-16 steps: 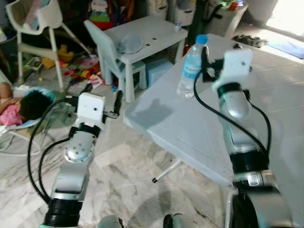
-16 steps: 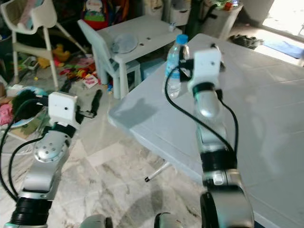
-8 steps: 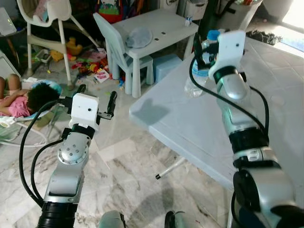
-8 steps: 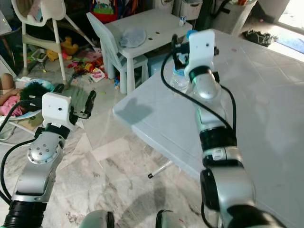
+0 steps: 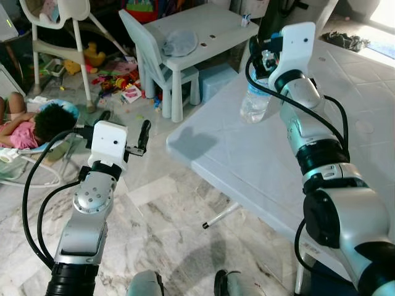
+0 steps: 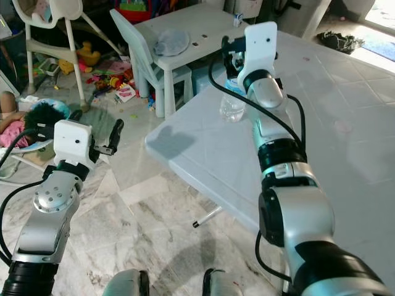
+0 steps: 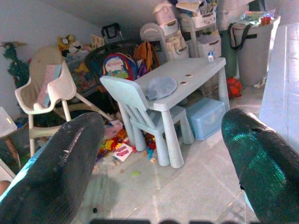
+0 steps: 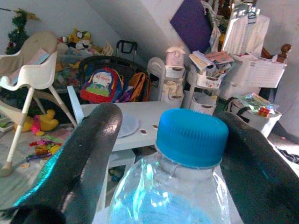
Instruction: Restocking fridge
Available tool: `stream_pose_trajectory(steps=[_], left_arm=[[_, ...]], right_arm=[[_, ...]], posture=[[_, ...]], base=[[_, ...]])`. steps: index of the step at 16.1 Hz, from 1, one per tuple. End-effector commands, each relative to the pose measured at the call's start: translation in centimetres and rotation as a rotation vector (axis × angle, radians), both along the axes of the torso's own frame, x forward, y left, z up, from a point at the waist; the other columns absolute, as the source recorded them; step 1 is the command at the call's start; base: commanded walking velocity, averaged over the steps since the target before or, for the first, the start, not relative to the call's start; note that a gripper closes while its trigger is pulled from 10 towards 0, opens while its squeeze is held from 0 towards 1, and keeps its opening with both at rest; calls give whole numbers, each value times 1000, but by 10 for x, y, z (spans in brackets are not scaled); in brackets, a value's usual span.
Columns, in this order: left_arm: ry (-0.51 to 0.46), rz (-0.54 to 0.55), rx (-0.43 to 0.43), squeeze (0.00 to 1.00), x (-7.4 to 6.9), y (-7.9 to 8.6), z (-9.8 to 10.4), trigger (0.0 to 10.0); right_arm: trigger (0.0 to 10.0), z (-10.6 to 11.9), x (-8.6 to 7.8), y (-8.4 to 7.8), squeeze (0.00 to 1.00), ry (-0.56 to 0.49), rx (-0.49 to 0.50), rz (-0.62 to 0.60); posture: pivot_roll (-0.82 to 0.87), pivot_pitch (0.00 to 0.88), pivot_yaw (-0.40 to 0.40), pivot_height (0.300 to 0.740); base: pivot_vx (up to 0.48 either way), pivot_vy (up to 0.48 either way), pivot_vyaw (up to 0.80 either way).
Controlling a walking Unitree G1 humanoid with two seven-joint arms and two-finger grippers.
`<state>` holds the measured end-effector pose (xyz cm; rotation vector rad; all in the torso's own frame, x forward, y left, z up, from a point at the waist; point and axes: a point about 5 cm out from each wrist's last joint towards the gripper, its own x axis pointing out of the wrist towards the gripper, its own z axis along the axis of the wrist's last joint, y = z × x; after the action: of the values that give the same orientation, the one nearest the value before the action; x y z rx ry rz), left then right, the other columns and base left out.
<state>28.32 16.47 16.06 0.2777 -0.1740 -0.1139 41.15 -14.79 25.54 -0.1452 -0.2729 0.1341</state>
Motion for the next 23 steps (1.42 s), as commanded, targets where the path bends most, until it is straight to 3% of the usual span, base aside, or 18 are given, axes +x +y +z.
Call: stream_pose_trajectory(steps=[1,8,9,11,14,15,19,21,22,23], left_arm=[[7,-5,15,0,-2,0,0,10000],[18,-9,8,0,0,-4,-1,10000],[21,-9,8,0,1,-4,-2,10000],[33,-10,7,0,3,-3,-4,10000],[46,-14,11,0,4,-3,-6,10000],[49,-15,13,0,4,-2,-7,10000],[90,15,-5,0,7,0,-14,10000],[96,55,-69,0,7,-1,-17,10000],[98,66,-87,0,7,0,-18,10000],[100,73,-94,0,7,0,-19,10000]], right_arm=[[0,8,2,-3,0,-16,-1,3],[39,6,3,-12,0,33,-58,-17],[941,5,2,-13,0,37,-68,-19],[902,0,-3,-17,0,59,-97,-15],[1647,-11,-11,-23,0,125,-136,4],[1137,-14,-14,-25,0,146,-143,9],[902,-16,-32,-20,0,181,-66,50],[2902,-7,-50,-8,0,30,12,81],[10000,-8,-60,-5,0,-13,31,74],[10000,-10,-67,-4,0,-45,32,63]], posture=[[187,122,-7,740],[169,103,-17,740],[165,99,-18,740],[154,91,-17,740],[131,77,-11,740],[125,72,-10,740],[108,47,-19,740],[106,28,-26,740],[106,21,-26,740],[106,17,-27,740]], base=[[0,0,0],[0,0,0],[0,0,0],[0,0,0],[0,0,0],[0,0,0],[0,0,0],[0,0,0],[0,0,0],[0,0,0]])
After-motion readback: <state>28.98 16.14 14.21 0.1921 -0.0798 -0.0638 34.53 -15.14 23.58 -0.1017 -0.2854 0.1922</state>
